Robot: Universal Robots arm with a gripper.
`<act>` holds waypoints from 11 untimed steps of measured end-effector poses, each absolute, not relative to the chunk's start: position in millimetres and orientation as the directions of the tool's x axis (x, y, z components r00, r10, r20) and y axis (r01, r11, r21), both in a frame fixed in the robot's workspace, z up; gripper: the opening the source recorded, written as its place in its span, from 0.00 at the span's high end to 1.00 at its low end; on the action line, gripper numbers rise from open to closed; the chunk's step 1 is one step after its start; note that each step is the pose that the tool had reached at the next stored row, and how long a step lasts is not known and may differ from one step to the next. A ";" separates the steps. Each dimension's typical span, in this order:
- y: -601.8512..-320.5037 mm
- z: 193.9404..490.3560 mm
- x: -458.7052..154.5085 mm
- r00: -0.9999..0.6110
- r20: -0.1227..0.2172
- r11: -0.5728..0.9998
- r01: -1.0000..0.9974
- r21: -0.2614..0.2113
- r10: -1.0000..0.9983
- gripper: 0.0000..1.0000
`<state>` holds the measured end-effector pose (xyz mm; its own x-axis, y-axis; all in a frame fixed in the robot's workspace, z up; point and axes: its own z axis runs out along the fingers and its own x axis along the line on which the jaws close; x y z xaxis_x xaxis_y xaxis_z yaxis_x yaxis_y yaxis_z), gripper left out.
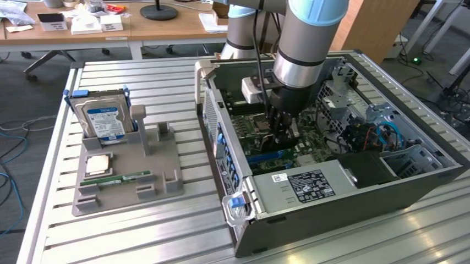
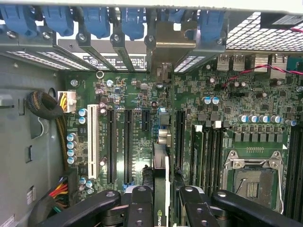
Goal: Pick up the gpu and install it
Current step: 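Insert the gpu into the slot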
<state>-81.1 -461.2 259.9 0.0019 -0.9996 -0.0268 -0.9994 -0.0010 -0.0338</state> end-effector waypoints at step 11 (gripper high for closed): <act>-461.2 257.8 -81.2 0.002 -0.027 -0.001 -0.999 -0.034 -1.000 0.74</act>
<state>-81.2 -461.2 257.8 0.0018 -0.9996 -0.0266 -0.9994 -0.0009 -0.0337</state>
